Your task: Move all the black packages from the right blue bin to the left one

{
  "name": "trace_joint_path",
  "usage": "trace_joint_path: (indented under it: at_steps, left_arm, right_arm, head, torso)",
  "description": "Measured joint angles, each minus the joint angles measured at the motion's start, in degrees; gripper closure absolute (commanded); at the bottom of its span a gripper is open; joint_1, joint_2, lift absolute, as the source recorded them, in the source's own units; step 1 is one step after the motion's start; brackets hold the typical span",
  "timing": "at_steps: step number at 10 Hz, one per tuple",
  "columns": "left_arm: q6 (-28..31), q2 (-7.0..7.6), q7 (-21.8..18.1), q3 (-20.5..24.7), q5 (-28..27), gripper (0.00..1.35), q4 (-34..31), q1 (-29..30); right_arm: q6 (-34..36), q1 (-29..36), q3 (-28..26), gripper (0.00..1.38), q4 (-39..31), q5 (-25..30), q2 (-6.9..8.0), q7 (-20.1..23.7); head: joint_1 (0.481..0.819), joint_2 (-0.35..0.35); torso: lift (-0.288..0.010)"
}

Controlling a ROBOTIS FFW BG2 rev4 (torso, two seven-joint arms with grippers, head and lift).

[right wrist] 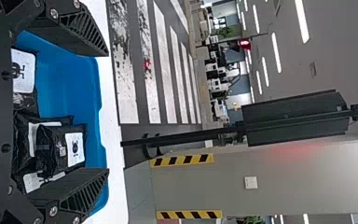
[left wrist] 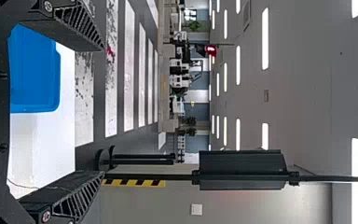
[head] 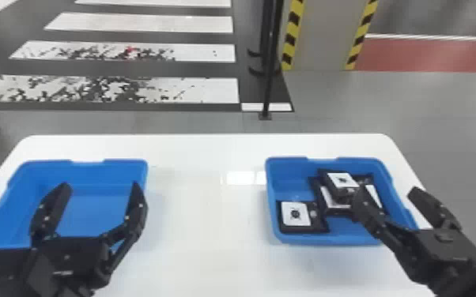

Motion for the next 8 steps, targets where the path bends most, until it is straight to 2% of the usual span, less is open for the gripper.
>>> trace_joint_path:
  at_steps: [6, 8]
  left_arm:
    - [-0.2, 0.0, 0.0, 0.0, 0.0, 0.09, 0.0, 0.1]
    - [-0.2, 0.01, 0.0, 0.0, 0.0, 0.09, 0.0, 0.2]
  right_arm:
    - [1.0, 0.0, -0.1, 0.15, -0.4, -0.2, 0.0, 0.0]
    - [6.0, -1.5, -0.1, 0.14, -2.2, -0.2, -0.26, 0.0]
  head:
    - [0.695, -0.041]
    - [0.695, -0.032]
  torso:
    - [-0.132]
    - [-0.132]
